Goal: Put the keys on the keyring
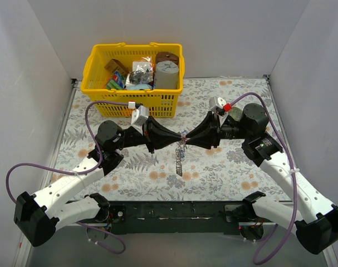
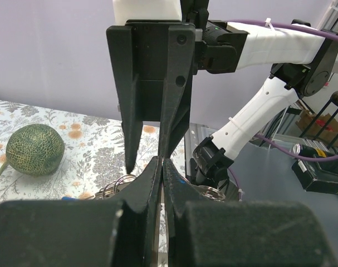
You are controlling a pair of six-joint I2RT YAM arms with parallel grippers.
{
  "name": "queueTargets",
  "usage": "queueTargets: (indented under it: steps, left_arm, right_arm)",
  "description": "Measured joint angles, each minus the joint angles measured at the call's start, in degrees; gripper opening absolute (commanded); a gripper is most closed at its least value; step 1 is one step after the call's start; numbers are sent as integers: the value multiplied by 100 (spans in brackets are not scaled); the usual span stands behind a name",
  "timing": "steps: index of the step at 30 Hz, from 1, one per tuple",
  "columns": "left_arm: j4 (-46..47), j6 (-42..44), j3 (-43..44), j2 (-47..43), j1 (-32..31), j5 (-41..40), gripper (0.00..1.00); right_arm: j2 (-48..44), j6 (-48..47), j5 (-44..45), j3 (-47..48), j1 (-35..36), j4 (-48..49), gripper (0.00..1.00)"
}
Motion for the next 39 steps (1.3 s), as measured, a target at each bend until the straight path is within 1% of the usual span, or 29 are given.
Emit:
queueTargets:
  steps: [3,5,6,7,8,9,14,17,20,21,23,24,26,29,30,32,38,39]
  left_arm:
    - [-2,17,0,-46,0,2,0]
    - [-7,42,0,-61,0,2,0]
    - [-17,59,0,-63,0,2,0]
    - [-46,81,0,-66,0,2,0]
    - [-79,105,2,-68,0,2,0]
    - [-129,129,4,-72,0,2,0]
    - [-260,188,11,-116,0,-2,0]
    - [-315,201,11,-164,0,0,0]
    - [-308,201,11,-179,0,0,0]
    - [-304,199,11,-179,0,2,0]
    - [-289,181,11,-179,0,2,0]
    - [-264,166,11,-179,0,4,0]
    - [-210,140,11,-179,0,26,0]
    - [-109,98,11,-179,0,59,0]
    - [-85,87,11,-179,0,72,0]
    - [-55,72,11,-179,0,92,0]
    - [-33,55,15,-179,0,101,0]
    - [-31,55,17,-179,0,101,0]
  right_arm:
    - [-42,-90,153,7,0,-140,50]
    - [-79,-120,267,13,0,-240,52]
    - [-107,-146,332,22,0,-284,55]
    - [-133,-170,387,42,0,-323,90]
    - [-157,-195,455,79,0,-382,94]
    - [-175,-195,490,131,0,-446,95]
    - [-201,-264,693,374,0,-496,93]
    - [-227,-210,763,382,0,-411,89]
    - [-225,-127,761,385,0,-310,79]
    - [-223,-70,739,385,0,-254,70]
    - [-216,48,669,385,0,-85,62]
    - [-210,131,610,385,0,24,59]
    - [-203,310,514,350,0,280,57]
    - [-203,575,376,221,0,708,51]
    - [-201,675,323,160,2,846,48]
    - [-170,820,273,55,9,1062,45]
    - [-7,1086,181,-66,197,1410,45]
    - [-2,1104,181,-79,234,1447,44]
